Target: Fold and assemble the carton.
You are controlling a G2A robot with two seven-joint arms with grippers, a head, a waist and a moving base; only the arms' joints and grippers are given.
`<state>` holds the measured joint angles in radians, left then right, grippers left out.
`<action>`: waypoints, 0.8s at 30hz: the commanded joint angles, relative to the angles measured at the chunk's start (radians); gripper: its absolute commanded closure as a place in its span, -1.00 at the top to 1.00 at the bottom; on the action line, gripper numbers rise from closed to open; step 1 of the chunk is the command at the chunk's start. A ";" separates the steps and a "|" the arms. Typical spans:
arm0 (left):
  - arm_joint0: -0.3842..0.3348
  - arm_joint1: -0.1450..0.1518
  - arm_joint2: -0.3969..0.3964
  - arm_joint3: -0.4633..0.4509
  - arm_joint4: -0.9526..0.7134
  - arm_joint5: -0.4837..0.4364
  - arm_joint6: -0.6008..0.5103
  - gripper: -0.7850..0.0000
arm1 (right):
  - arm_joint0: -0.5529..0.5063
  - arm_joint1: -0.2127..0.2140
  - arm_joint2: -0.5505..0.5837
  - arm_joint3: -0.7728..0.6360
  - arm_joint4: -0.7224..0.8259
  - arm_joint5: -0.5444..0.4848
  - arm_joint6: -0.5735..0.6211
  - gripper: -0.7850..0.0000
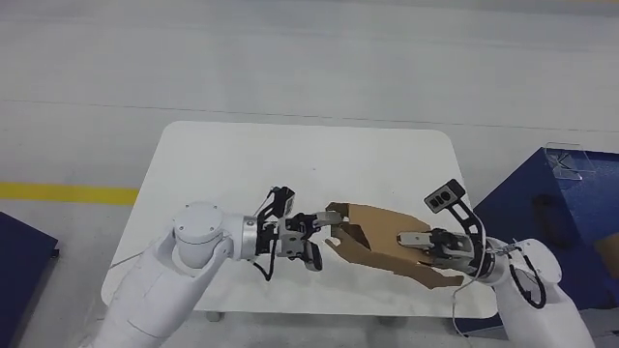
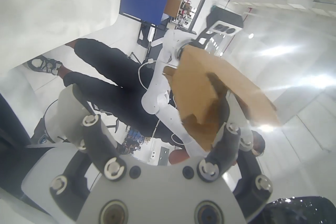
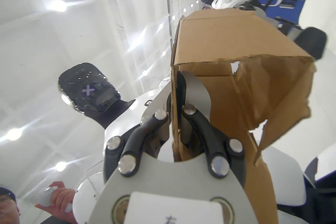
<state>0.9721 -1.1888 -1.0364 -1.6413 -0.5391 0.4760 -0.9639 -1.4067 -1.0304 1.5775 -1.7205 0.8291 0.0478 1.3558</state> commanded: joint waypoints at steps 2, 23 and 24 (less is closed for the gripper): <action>0.068 0.018 -0.096 -0.078 -0.039 -0.032 -0.012 1.00 | 0.003 0.004 -0.013 0.004 -0.075 -0.014 -0.003 -1.00; 0.198 0.046 -0.152 -0.309 0.039 -0.150 0.038 1.00 | -0.011 0.013 -0.081 0.008 -0.142 -0.059 0.022 -1.00; 0.190 0.045 -0.142 -0.303 0.039 -0.140 0.042 1.00 | -0.011 0.014 -0.077 0.008 -0.135 -0.060 0.021 -1.00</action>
<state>1.1732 -1.1427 -1.1906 -1.9513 -0.5006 0.3206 -0.9284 -1.4172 -1.0174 1.4958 -1.7120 0.6847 -0.0109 1.3772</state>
